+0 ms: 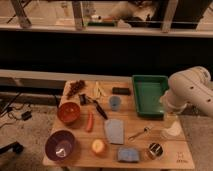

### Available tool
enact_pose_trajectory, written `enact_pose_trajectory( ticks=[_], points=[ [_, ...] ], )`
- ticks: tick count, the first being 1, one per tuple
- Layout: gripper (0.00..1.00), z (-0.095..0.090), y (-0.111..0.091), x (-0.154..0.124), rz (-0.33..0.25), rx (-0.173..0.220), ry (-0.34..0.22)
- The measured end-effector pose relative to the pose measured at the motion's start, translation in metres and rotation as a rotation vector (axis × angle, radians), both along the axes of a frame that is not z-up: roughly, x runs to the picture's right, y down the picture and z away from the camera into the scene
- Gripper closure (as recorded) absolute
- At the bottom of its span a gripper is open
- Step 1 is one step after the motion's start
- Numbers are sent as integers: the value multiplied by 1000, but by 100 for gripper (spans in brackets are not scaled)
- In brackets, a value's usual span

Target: Wipe purple bowl with eraser

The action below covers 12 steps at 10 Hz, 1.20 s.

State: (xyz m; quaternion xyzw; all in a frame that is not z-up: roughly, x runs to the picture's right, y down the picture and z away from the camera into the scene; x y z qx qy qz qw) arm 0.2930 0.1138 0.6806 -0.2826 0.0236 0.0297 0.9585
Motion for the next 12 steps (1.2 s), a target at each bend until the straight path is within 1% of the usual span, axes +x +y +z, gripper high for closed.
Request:
enact_pose_trajectory(
  ticks=[10, 11, 12],
  points=[
    [20, 0, 0, 0, 0, 0, 0],
    [20, 1, -2, 0, 6, 9, -1],
    [20, 4, -5, -1, 14, 27, -4]
  ],
)
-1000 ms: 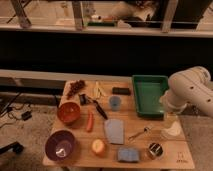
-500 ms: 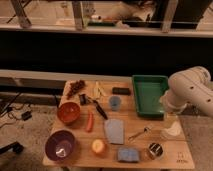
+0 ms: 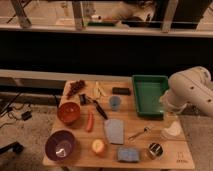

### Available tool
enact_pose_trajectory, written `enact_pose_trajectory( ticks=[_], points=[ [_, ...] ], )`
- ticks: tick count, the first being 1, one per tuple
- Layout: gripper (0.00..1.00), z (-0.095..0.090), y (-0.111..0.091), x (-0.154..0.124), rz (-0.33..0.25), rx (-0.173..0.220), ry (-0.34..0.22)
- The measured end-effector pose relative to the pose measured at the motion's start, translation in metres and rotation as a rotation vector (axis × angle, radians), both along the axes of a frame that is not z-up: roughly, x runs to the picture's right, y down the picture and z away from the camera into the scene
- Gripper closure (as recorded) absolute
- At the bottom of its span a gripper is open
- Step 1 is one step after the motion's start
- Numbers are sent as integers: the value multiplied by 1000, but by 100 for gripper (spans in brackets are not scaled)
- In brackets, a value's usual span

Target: Wipe purple bowl with eraser

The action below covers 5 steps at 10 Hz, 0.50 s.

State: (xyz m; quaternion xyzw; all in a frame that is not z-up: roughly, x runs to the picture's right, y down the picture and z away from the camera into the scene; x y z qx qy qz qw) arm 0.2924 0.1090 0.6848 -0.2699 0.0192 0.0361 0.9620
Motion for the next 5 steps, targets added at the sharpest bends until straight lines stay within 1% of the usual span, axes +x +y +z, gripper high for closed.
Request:
enact_pose_trajectory(
  ticks=[2, 5],
  points=[
    [20, 9, -10, -3, 1, 32, -8],
    [20, 23, -23, -14, -4, 56, -28]
  ],
)
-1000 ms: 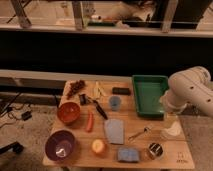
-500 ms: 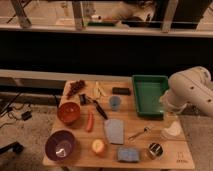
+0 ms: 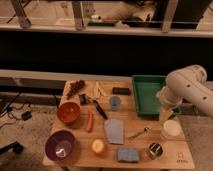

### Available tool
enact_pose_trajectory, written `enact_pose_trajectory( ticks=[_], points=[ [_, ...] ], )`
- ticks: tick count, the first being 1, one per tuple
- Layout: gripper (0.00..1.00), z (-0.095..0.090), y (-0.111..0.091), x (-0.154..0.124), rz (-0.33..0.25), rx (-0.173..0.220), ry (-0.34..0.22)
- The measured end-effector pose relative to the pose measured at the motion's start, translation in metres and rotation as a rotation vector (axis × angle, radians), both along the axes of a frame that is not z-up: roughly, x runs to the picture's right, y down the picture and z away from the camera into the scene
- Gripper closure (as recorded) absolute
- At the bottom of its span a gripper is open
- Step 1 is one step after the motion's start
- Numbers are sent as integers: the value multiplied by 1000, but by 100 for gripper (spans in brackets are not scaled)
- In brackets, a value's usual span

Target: Wipe purple bowl with eraser

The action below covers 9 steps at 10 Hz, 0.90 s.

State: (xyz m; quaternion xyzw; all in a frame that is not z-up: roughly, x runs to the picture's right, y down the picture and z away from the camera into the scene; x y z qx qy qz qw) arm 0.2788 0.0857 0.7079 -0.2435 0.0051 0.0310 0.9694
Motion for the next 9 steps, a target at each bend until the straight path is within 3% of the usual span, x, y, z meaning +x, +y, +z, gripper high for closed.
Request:
enact_pose_trajectory(
  ticks=[2, 6, 9],
  points=[
    [20, 13, -11, -13, 0, 5, -31],
    [20, 31, -27, -42, 38, -31, -125],
    [20, 63, -49, -70, 44, -25, -170]
  ],
)
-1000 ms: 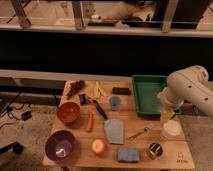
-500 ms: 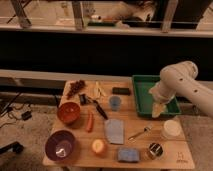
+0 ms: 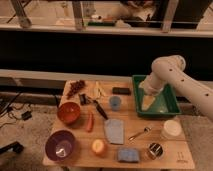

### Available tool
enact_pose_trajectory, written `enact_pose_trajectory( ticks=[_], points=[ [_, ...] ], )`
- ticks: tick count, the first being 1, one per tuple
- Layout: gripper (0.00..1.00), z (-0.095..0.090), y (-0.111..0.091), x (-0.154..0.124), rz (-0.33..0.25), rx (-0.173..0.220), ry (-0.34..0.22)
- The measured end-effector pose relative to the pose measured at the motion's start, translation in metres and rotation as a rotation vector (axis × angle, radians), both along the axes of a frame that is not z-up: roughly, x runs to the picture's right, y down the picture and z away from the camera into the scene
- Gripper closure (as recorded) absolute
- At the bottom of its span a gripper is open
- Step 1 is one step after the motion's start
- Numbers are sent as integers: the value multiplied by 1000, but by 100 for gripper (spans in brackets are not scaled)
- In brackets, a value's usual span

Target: Wipe purple bowl with eraser

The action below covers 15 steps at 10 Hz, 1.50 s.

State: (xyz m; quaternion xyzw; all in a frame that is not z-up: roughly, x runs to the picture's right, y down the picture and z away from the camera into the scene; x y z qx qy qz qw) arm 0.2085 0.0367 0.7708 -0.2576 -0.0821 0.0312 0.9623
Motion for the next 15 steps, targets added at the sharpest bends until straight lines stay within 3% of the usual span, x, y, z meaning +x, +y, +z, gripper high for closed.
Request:
enact_pose_trajectory(
  ticks=[6, 8, 10, 15],
  points=[
    [20, 36, -26, -18, 22, 121, -4],
    [20, 58, -33, -36, 25, 70, -20],
    [20, 65, -34, -42, 24, 33, -31],
    [20, 65, -34, -41, 21, 42, -25]
  ],
)
